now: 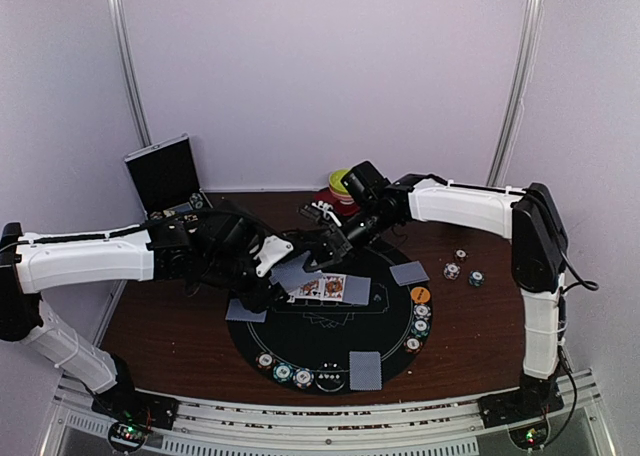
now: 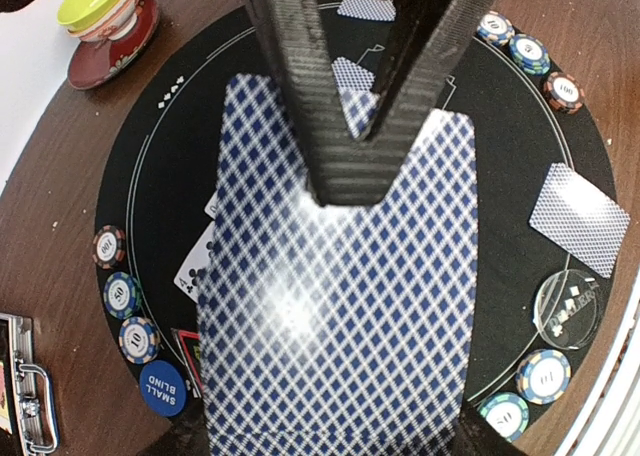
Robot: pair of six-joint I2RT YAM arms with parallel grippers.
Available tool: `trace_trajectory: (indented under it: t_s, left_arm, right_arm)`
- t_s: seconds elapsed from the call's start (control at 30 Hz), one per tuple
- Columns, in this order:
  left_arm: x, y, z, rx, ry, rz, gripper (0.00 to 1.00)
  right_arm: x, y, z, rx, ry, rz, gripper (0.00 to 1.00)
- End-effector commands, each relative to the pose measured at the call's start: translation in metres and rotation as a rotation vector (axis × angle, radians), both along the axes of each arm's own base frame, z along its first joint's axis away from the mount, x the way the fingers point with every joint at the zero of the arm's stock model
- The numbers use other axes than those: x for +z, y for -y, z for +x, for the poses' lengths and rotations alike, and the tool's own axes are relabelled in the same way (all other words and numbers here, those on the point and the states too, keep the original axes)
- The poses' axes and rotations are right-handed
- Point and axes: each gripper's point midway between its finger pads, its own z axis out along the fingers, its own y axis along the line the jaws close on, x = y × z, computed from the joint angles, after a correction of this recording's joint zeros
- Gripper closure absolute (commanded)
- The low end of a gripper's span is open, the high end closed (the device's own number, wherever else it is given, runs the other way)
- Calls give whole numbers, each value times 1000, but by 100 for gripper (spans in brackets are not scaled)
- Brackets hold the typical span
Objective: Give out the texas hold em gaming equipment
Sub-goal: Pick up the poker card from the face-down deck piles, then place the poker card in the community card area.
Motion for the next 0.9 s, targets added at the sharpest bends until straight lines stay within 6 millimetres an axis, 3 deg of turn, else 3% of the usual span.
trace_trajectory:
  t_s: [0.0, 0.1, 0.27, 0.5, 0.87]
  left_arm:
    - [20, 10, 5, -4, 48, -71, 37]
    - [21, 9, 4, -5, 49, -74, 37]
    - [20, 9, 4, -10, 48, -71, 37]
    - [20, 11, 2, -19, 42, -77, 37]
    - [20, 12, 0, -23, 40, -80, 37]
  right_arm:
    - [24, 7, -2, 13, 39, 21, 100]
    - [28, 14, -1, 31, 76, 5, 100]
    - [24, 41, 5, 86, 185, -104, 100]
    - [-3, 85, -2, 201, 236, -300, 100]
    - [-38, 139, 16, 268, 460, -592, 100]
